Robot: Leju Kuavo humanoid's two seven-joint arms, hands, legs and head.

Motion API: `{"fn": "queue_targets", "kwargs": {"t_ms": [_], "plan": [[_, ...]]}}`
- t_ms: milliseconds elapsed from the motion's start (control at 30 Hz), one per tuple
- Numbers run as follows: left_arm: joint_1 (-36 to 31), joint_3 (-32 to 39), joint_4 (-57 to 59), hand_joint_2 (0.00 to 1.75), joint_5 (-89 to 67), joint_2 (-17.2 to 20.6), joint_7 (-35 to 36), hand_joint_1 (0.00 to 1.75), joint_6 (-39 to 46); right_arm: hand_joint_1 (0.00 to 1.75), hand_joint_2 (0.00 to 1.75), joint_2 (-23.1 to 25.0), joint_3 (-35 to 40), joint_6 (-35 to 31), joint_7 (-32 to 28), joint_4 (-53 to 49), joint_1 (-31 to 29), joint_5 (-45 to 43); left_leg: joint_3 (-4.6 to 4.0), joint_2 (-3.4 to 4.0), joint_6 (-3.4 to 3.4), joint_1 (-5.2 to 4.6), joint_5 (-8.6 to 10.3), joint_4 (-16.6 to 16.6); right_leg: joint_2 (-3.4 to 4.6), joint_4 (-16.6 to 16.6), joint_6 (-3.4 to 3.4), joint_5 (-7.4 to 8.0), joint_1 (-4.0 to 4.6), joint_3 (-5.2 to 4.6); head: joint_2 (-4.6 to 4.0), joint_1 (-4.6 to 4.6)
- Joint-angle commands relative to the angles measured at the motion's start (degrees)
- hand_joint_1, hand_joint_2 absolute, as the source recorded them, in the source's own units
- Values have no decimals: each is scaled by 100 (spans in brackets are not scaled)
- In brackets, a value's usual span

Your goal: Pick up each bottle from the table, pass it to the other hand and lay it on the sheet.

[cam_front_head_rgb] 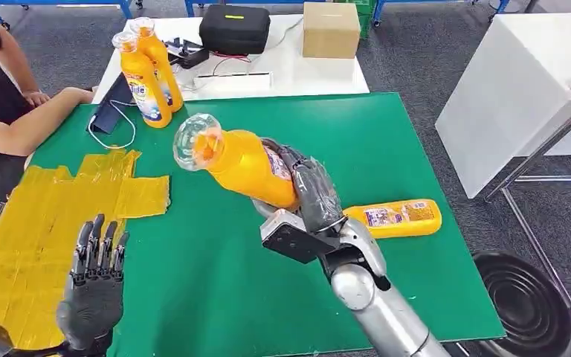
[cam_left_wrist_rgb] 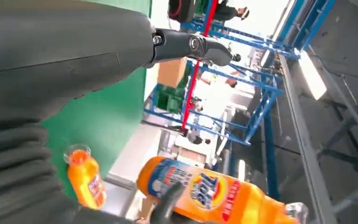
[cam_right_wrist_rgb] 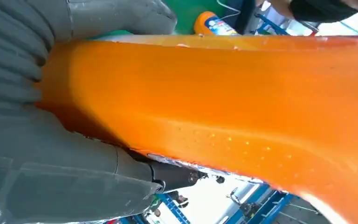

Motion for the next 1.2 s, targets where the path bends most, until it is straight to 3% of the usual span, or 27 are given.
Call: {"fn": "queue_targets", "kwargs": {"t_ms": [33,167,367,500,1200], "plan": [[-46,-71,147,175,-65,166,27,0,-25,175,175,128,294,83,-16,699,-351,-93,11,20,-4,0,-7,-1,24,-1,-1,0,-1,5,0,-2],[-205,-293,218,175,-233,120,15,0,69,175,175,345,489,306,-3,1091,-471,-162,9,5,-9,-4,-3,1,7,0,-3,-1,-1,5,0,-2],[-260,-1065,-256,175,-1119,132,-396,0,738,175,175,970,1514,456,58,1908,-524,133,7,18,-11,-2,-6,2,21,4,-5,-1,0,-3,0,-4],[-248,-1213,-345,175,-1256,173,-431,0,913,175,175,1258,1953,459,131,2517,-581,188,11,20,-11,5,-9,0,23,3,-6,-4,2,-2,0,-4],[-391,-1143,-25,175,-1362,120,-478,0,971,175,175,1344,2450,574,62,2973,-589,315,-1,1,-7,-2,-2,-4,1,-4,-2,-2,1,-7,0,-2]]}}
